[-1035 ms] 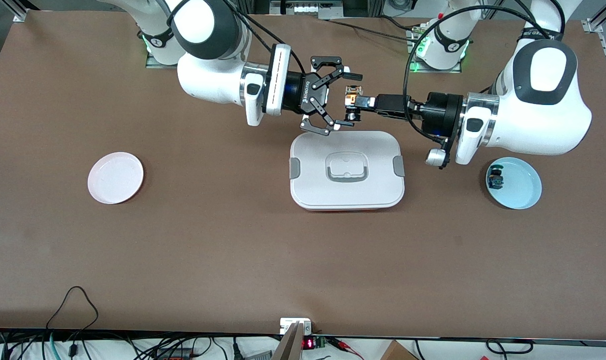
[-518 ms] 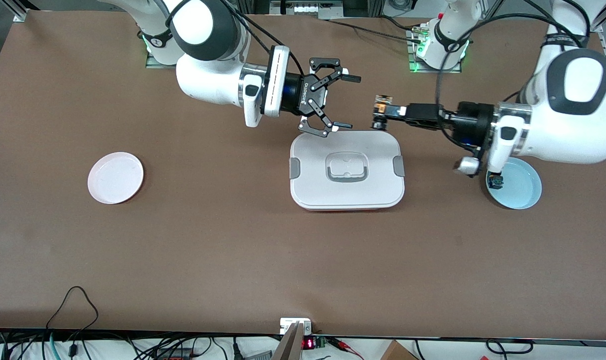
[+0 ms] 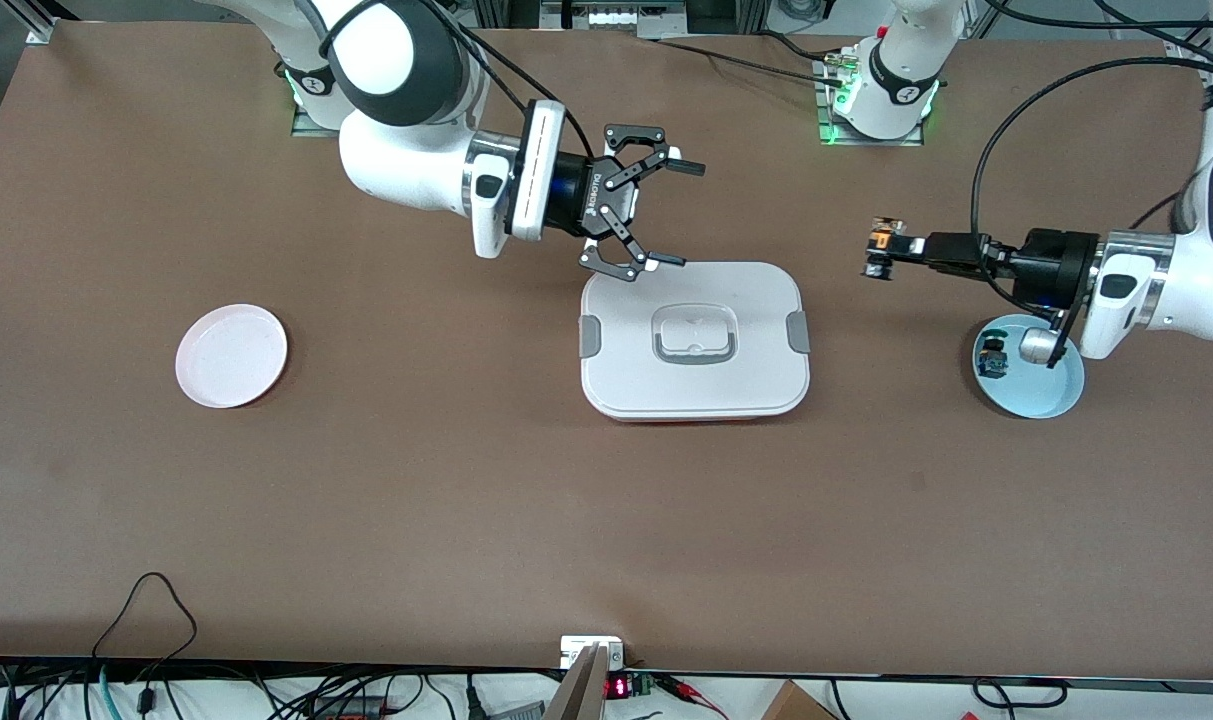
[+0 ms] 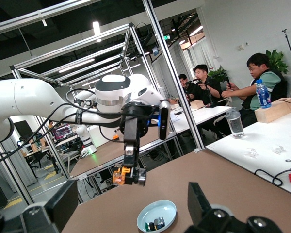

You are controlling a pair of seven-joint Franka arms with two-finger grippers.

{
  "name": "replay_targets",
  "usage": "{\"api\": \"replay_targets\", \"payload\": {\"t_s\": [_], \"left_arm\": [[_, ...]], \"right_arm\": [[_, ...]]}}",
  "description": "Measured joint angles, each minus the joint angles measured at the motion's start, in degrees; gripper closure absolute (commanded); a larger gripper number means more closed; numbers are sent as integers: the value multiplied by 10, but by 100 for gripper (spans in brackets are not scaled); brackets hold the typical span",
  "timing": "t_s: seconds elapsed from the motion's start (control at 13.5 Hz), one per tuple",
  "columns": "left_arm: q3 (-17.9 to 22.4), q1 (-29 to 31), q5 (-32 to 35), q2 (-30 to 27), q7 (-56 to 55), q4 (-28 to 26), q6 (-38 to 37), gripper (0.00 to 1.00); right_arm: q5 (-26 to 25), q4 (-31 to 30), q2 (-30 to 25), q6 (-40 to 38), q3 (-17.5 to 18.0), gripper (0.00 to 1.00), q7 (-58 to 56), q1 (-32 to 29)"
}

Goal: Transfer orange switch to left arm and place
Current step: 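Open the right gripper while the left gripper carries the switch away, then lower the switch onto the blue plate while the right gripper withdraws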

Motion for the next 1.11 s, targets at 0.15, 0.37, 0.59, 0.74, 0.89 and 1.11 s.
{"api": "replay_targets", "payload": {"t_s": [0.15, 0.37, 0.59, 0.74, 0.89, 1.11], "left_arm": [[0, 11, 43, -1, 0, 12, -19, 100], [0, 29, 148, -1, 3, 15, -33, 100], [0, 33, 283, -1, 14, 15, -33, 100], [-1, 31, 370, -1, 14, 15, -24, 100], [-2, 30, 449, 2, 14, 9, -4, 100], [-4, 28, 552, 5, 14, -37, 71, 100]], "right_arm": [[0, -24, -17, -2, -1, 0, 0, -17], [0, -69, -32, -51, -1, 0, -3, -48], [-10, -99, -33, -112, -2, 0, -13, -85], [-33, -109, -33, -158, -2, 0, -14, -109], [-73, -114, -33, -202, -3, 0, -12, -135], [-180, -116, -34, -275, -11, 0, 39, -177]]}}
